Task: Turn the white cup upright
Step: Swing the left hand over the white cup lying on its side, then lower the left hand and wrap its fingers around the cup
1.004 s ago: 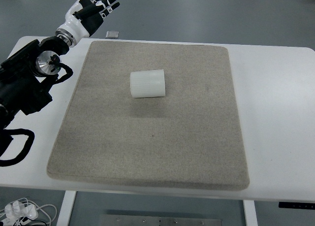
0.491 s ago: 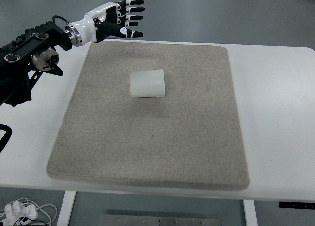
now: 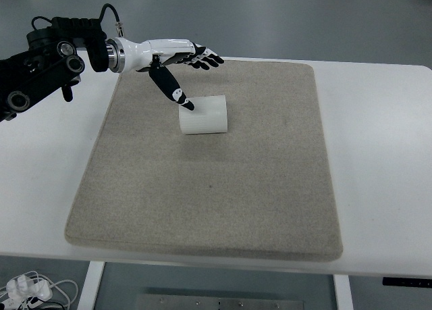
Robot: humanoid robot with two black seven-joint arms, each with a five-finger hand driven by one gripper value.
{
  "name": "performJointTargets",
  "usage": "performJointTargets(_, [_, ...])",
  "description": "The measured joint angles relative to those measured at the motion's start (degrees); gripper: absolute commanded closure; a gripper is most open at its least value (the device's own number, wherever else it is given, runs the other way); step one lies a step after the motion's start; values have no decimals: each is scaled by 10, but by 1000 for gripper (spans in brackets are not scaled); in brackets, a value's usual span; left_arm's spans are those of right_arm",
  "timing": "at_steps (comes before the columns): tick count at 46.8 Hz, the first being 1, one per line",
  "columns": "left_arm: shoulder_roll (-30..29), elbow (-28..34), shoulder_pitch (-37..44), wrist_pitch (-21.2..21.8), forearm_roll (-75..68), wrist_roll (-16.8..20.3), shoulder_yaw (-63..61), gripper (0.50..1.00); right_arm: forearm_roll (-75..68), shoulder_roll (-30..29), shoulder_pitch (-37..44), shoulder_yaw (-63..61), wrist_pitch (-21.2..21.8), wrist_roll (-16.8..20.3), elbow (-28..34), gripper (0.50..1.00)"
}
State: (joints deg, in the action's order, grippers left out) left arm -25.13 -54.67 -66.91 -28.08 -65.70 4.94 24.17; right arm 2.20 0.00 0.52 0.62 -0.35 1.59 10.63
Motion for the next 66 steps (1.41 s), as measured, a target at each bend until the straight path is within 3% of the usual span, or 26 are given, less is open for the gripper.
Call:
performJointTargets(8, [7,-3,-15,-12,-1,-67,-21,512,0,0,0,0,0,0,0,548])
performJointTargets(13, [22,5,-18,-12,0,-85,-21,512,0,0,0,0,0,0,0,548])
performJointTargets(26, [57,33,-17,-10,-16,-92,-28,514,0,0,0,0,0,0,0,548])
performJointTargets(40, [124,119,-19,-7,-37,-90,-30,516,0,0,0,0,0,0,0,548])
performJointTargets(50, [153,139,-19,-6,-75,-85,-30,529,0,0,0,0,0,0,0,548])
performJointTargets(55, [159,140,-19,-5,-82,-85,-30,574,0,0,0,0,0,0,0,548])
performJointTargets(62, [160,140,-19,-3,-94,-85,-30,679,0,0,0,0,0,0,0,548])
performJointTargets(66, [160,140,-19,-3,-99,-85,-30,701,0,0,0,0,0,0,0,548])
